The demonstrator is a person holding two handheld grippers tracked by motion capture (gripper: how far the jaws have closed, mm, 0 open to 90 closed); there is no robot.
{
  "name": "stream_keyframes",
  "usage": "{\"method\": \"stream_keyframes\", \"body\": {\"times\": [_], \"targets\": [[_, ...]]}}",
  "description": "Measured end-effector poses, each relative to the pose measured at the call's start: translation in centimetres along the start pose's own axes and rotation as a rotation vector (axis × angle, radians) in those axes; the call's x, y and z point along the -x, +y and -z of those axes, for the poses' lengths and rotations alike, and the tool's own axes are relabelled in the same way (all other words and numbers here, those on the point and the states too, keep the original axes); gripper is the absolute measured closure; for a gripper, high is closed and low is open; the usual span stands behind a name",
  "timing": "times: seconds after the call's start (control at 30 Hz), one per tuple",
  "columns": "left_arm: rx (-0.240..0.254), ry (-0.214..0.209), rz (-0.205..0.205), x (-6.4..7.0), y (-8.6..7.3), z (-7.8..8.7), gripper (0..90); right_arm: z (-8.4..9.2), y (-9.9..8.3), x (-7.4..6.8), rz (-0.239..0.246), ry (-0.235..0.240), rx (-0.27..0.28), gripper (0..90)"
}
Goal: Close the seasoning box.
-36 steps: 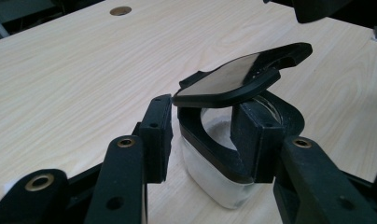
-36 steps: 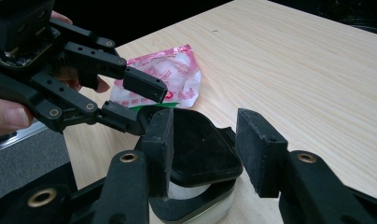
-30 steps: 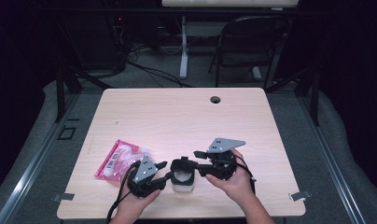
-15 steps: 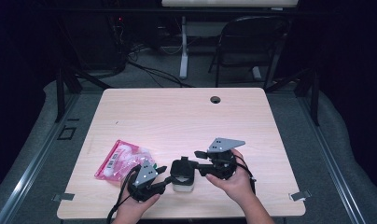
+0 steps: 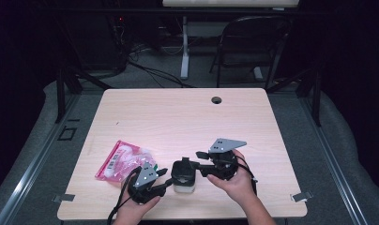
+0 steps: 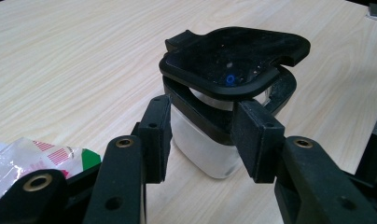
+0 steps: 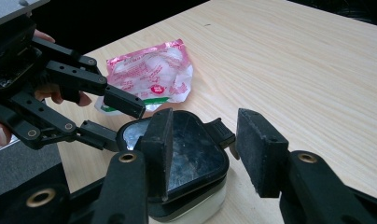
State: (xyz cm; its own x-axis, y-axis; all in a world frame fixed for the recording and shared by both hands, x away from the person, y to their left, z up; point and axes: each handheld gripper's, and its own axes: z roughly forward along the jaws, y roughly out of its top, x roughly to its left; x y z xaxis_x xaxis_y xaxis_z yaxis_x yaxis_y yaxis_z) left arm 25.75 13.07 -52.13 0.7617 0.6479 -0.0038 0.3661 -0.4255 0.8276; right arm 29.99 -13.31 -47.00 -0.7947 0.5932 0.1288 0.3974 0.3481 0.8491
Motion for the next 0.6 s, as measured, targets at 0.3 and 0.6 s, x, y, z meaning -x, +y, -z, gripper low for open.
{"method": "stream_keyframes", "body": {"times": [0.3, 0.6], "targets": [[-0.023, -0.003, -0.001, 0.03, -0.34, 0.04, 57.8, -0.06, -0.1, 0.17, -0.002, -0.006, -0.009, 56.5], [-0.036, -0.003, -0.005, -0.02, -0.7, 0.0, 56.9, -0.04, -0.13, 0.21, -0.001, -0.008, -0.011, 56.5]]}}
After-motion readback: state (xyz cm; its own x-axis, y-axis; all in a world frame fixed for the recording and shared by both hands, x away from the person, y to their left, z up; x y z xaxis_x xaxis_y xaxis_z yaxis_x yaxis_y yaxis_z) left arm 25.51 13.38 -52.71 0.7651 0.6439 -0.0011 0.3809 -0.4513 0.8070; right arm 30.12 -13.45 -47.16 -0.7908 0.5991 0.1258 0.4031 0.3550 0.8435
